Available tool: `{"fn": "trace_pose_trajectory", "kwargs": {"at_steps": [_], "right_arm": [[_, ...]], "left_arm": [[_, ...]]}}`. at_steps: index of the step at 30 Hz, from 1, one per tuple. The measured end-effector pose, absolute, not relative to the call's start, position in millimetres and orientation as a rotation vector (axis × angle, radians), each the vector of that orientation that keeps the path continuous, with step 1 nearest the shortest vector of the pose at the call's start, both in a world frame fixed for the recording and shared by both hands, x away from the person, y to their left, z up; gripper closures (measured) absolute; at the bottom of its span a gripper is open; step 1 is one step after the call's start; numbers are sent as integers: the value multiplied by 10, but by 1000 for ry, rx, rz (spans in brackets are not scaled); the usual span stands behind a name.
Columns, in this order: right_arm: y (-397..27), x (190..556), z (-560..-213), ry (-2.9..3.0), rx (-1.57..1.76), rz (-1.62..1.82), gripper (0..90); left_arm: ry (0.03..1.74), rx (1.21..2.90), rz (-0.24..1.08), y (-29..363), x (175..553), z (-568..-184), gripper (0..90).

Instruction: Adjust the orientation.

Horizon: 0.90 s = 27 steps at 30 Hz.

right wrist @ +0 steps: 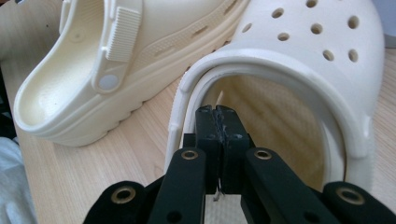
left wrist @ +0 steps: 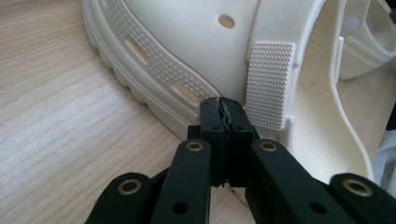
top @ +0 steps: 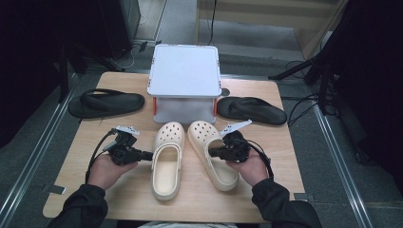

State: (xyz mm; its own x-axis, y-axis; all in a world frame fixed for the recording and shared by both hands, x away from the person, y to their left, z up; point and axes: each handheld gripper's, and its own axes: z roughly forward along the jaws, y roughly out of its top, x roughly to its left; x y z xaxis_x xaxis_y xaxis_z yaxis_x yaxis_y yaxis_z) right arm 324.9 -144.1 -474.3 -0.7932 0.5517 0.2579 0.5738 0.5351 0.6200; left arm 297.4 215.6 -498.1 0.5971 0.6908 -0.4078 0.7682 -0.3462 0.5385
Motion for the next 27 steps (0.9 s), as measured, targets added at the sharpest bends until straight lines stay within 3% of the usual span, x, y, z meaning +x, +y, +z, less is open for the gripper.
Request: {"fn": "trace_pose_trajectory", "kwargs": {"at_steps": [27], "right_arm": [[-1155, 3215, -4790, -2692, -973, -1166, 876]], "left_arm": [[1082, 2130, -198, 1940, 2927, -4993, 889]]}}
